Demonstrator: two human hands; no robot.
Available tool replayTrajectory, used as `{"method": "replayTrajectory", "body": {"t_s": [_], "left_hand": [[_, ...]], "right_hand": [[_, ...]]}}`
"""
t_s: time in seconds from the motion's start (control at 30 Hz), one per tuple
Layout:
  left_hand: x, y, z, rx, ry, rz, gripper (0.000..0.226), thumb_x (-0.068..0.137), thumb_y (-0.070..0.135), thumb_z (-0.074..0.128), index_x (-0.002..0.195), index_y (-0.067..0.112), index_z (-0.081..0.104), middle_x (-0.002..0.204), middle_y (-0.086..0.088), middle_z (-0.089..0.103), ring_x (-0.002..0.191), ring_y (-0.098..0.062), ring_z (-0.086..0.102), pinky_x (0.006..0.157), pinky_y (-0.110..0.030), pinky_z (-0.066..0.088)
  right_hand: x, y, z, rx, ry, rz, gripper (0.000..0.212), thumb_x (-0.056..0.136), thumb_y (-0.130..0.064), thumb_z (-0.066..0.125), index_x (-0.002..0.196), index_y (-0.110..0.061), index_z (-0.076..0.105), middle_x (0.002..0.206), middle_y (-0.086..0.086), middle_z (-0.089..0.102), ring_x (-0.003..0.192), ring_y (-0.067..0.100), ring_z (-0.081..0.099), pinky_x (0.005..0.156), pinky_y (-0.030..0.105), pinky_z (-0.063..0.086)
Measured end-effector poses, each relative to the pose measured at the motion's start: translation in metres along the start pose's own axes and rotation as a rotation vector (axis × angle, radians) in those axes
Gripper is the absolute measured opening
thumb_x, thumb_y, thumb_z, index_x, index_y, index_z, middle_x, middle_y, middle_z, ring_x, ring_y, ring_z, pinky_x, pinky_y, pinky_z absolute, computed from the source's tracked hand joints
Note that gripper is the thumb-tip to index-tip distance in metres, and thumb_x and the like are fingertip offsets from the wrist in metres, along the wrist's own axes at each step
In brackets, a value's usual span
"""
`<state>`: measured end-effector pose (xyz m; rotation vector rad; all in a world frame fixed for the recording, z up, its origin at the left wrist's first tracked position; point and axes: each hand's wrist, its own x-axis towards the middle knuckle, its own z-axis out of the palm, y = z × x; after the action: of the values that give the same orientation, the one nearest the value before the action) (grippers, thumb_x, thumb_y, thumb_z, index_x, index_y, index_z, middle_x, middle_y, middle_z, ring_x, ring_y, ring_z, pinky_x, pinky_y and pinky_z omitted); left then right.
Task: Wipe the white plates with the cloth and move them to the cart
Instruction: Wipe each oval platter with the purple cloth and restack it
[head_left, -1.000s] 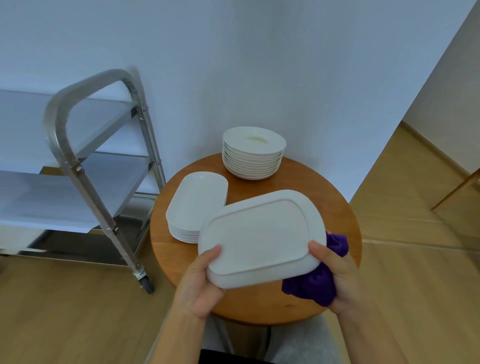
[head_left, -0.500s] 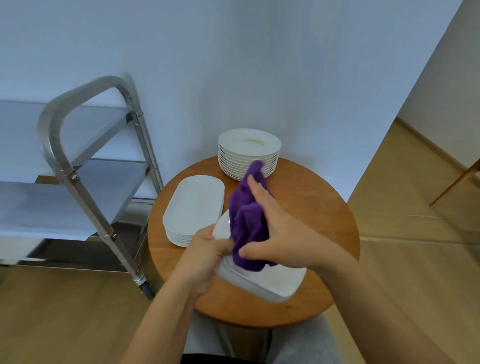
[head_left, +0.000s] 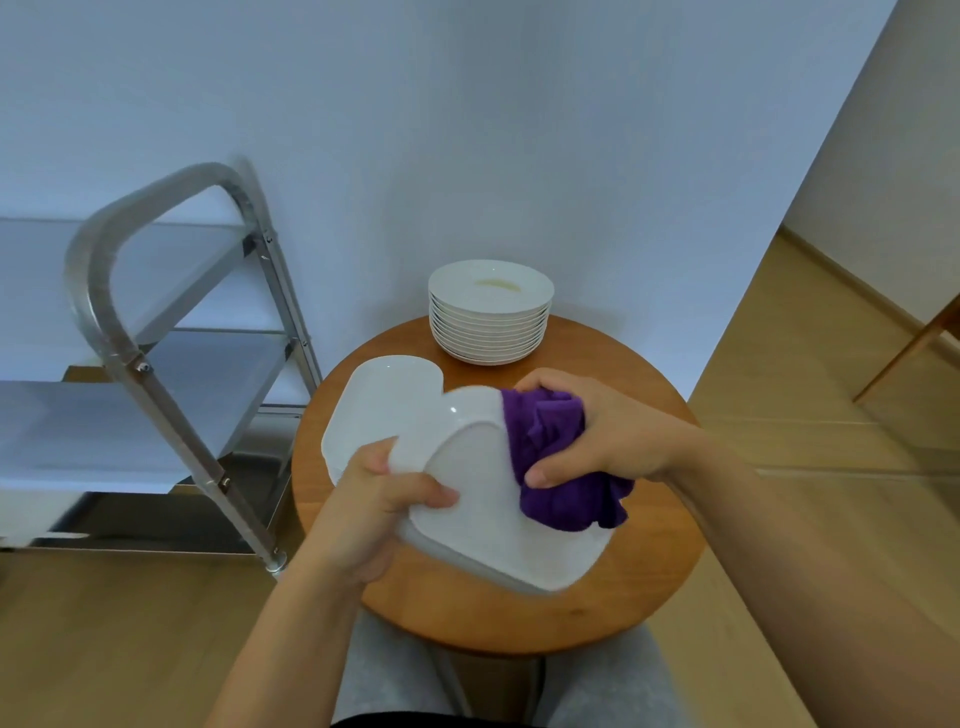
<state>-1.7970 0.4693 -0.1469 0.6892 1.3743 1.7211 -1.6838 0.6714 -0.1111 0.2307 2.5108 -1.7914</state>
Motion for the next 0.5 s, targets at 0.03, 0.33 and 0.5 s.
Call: {"method": "replayTrajectory", "body": {"t_s": [0.03,0.33,0.5], "left_hand": [[0.000,0.003,-0.003,-0.037,0.014,0.026,0.058,0.043,0.015,0.076,0.101,0.016,0.069,0.103,-0.012,0.068,0.099,-0.027,0.066,0.076,-0.037,0.057],[0.006,0.006,-0.014,-0.221,0.148,0.057,0.063,0.048,-0.003,0.068,0.109,0.005,0.062,0.101,-0.012,0.070,0.097,-0.029,0.066,0.069,-0.034,0.059],[0.009,0.001,-0.002,-0.368,0.273,0.073,0.068,0.052,-0.008,0.066,0.119,0.001,0.056,0.108,-0.016,0.064,0.096,-0.030,0.064,0.067,-0.035,0.060]], "right_hand": [[-0.004,0.002,-0.004,0.007,0.017,0.003,0.060,0.056,-0.016,0.084,0.107,-0.030,0.056,0.106,-0.002,0.064,0.100,0.021,0.064,0.074,0.033,0.058],[-0.025,0.035,-0.012,0.221,0.167,-0.037,0.058,0.047,-0.024,0.087,0.098,-0.037,0.063,0.096,-0.004,0.068,0.090,0.018,0.068,0.070,0.030,0.055],[-0.023,0.045,0.005,0.519,0.441,-0.103,0.067,0.039,-0.022,0.083,0.102,-0.024,0.063,0.089,-0.002,0.071,0.081,0.014,0.068,0.066,0.029,0.055]]}}
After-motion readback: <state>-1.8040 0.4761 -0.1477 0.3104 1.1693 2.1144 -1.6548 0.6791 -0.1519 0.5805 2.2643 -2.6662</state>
